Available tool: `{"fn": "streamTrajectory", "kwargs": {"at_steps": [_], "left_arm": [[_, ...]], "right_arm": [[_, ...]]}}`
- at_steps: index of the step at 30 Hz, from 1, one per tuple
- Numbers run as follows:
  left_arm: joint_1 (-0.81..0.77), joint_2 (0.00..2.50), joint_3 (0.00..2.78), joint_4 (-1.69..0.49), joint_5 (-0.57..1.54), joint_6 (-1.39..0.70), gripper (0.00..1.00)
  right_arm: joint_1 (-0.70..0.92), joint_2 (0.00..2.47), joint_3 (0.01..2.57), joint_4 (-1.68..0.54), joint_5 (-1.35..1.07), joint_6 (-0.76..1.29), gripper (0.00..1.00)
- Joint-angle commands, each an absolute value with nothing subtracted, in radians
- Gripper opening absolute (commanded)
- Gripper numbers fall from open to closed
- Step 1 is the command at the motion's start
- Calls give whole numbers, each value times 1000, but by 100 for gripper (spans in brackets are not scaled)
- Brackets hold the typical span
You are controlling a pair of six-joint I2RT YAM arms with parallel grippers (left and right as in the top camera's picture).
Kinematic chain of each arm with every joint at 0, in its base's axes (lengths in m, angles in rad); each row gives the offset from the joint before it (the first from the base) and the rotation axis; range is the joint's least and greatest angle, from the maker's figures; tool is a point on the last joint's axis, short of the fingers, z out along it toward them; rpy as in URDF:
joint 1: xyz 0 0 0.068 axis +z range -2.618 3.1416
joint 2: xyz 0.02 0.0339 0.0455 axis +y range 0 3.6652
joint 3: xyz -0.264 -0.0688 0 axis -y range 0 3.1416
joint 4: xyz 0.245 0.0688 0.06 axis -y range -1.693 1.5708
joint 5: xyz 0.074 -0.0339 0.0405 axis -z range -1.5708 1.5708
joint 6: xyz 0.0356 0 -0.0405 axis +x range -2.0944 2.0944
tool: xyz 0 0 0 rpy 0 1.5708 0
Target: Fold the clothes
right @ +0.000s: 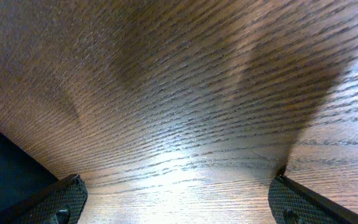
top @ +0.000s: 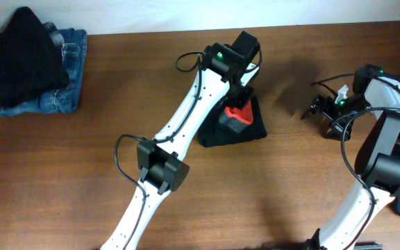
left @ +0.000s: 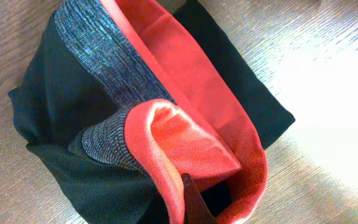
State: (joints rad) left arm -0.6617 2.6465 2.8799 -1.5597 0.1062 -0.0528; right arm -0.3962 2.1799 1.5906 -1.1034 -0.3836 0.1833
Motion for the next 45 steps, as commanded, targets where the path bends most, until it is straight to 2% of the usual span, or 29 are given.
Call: {"fn": "streamTrajectory", "kwargs": {"at_steps": [1, 14, 19, 22, 25, 28, 33, 37, 39, 44, 45], "left_arm": [[-675, 2644, 2899, -1554, 159, -56, 2], [-757, 2654, 2899, -1489, 168, -60, 3], [-768, 2663, 2897, -1477, 169, -60, 9], [-770, 2669, 2897, -1478, 169, -61, 21], [-772, 2672, 2897, -1478, 170, -61, 39], [-781, 2672, 2897, -1477, 170, -61, 44], [-788, 2672, 2897, -1470, 189, -59, 44], [-781, 2671, 2899, -1481, 103, -60, 45], [-754, 2649, 2902, -1498, 13, -60, 45], [-650, 2541, 2904, -1513, 1, -60, 46], [-632, 2526, 2904, -1516, -3, -60, 48]], "right_arm": [[-398, 2233, 1531, -1073, -355, 161, 99], [-398, 2233, 1530, -1071, -356, 161, 99], [-396, 2233, 1530, -1074, -356, 161, 99], [-385, 2233, 1530, -1074, -357, 161, 99], [-366, 2233, 1530, -1066, -355, 161, 99], [-357, 2233, 1530, -1055, -356, 162, 99], [-359, 2233, 1530, -1055, -356, 161, 99], [-366, 2227, 1543, -1062, -357, 162, 98], [-376, 2202, 1563, -1082, -377, 162, 99], [-389, 2096, 1603, -1124, -432, 161, 99], [-388, 2072, 1603, -1129, -447, 161, 99]]}}
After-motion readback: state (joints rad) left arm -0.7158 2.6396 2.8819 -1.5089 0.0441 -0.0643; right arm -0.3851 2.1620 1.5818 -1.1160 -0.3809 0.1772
